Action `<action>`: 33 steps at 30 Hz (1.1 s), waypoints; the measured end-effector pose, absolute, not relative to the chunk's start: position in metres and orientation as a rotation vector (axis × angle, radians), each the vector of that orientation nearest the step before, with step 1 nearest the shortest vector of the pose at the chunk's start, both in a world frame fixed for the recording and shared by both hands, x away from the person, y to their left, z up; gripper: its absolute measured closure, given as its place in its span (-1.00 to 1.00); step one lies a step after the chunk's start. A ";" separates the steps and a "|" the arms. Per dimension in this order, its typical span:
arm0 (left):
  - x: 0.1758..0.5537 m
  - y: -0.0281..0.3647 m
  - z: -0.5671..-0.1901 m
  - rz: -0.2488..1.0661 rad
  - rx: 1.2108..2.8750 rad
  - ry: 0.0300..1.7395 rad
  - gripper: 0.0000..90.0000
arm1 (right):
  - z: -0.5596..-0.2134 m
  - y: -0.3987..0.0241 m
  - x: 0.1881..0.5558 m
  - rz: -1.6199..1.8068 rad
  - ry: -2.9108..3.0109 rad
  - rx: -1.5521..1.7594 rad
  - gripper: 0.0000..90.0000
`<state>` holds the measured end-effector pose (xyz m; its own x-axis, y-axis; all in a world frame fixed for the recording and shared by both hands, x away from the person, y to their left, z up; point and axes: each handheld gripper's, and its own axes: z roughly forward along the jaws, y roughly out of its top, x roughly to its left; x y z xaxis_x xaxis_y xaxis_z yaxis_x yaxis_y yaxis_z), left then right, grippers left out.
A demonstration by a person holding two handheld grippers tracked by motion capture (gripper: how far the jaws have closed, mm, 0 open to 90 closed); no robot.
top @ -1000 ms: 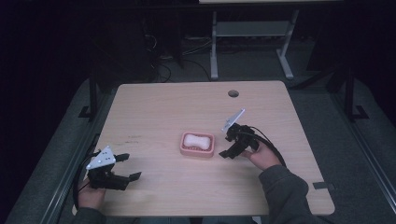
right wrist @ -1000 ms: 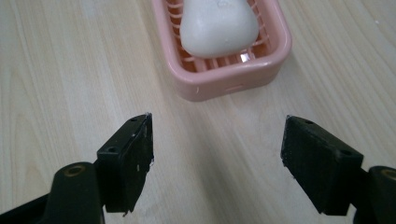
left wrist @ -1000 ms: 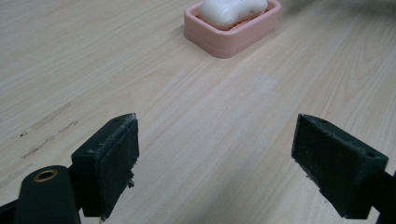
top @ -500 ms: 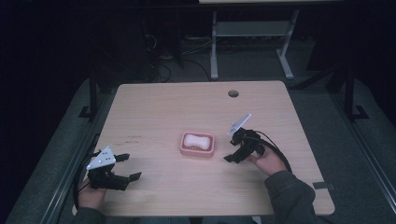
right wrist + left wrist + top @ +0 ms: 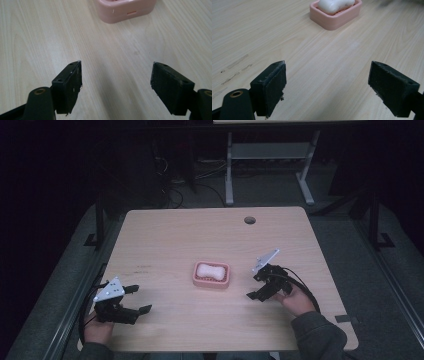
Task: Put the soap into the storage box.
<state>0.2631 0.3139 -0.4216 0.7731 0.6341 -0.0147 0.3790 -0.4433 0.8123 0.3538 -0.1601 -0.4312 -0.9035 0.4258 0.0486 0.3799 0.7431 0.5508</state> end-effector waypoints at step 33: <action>0.262 0.311 -0.422 0.365 2.097 0.752 -0.67 | -0.443 -0.213 0.306 0.940 2.766 0.834 -0.45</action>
<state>0.2620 0.3108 -0.4221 0.7762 0.6304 -0.0124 0.3804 -0.4526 0.8065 0.3058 -0.2127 -0.4432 -0.8442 0.5307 0.0751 0.4665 0.6585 0.5905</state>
